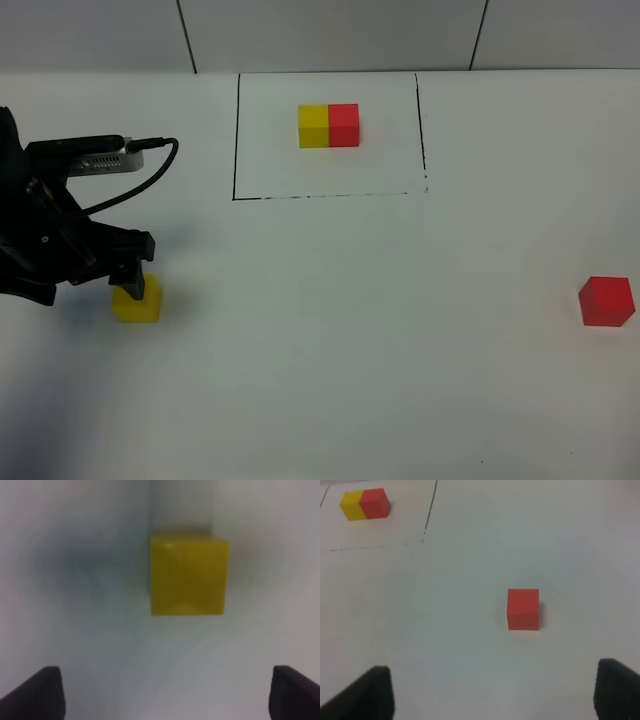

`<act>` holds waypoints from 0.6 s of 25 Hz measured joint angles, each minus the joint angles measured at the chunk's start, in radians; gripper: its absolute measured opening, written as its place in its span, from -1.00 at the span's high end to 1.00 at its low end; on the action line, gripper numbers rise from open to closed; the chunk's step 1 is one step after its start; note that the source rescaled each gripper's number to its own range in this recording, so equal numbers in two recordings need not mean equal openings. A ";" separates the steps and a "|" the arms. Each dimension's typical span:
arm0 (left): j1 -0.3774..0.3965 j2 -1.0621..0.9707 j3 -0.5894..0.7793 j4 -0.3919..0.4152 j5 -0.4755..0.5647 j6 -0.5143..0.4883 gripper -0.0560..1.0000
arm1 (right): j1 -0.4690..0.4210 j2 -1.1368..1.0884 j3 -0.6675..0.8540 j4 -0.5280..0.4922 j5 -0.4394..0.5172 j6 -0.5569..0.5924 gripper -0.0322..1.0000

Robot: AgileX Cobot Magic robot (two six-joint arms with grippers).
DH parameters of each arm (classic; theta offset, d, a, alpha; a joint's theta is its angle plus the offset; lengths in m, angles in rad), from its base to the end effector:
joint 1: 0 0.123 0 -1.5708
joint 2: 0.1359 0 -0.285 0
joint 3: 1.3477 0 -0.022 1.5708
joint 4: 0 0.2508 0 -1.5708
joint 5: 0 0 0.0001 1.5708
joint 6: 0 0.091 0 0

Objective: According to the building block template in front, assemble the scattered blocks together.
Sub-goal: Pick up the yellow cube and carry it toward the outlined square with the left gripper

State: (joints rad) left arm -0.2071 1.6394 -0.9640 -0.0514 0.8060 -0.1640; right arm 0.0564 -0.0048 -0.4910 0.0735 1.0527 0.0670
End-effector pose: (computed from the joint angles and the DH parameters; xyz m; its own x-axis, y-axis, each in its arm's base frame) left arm 0.2877 -0.0639 0.1917 -0.9862 0.0047 -0.1656 0.0167 0.9974 -0.0707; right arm -0.0046 0.0056 0.2756 -0.4601 0.0772 -0.8845 -0.0659 0.9905 0.1208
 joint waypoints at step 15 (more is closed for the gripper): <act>-0.027 0.157 -0.063 -0.003 -0.088 -0.016 -0.72 | 0.000 0.000 0.000 0.000 0.000 0.000 -0.34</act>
State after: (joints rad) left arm -0.2340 1.7961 -1.0275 -0.0541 0.7185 -0.1801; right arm 0.0564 -0.0048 -0.4910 0.0735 1.0527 0.0670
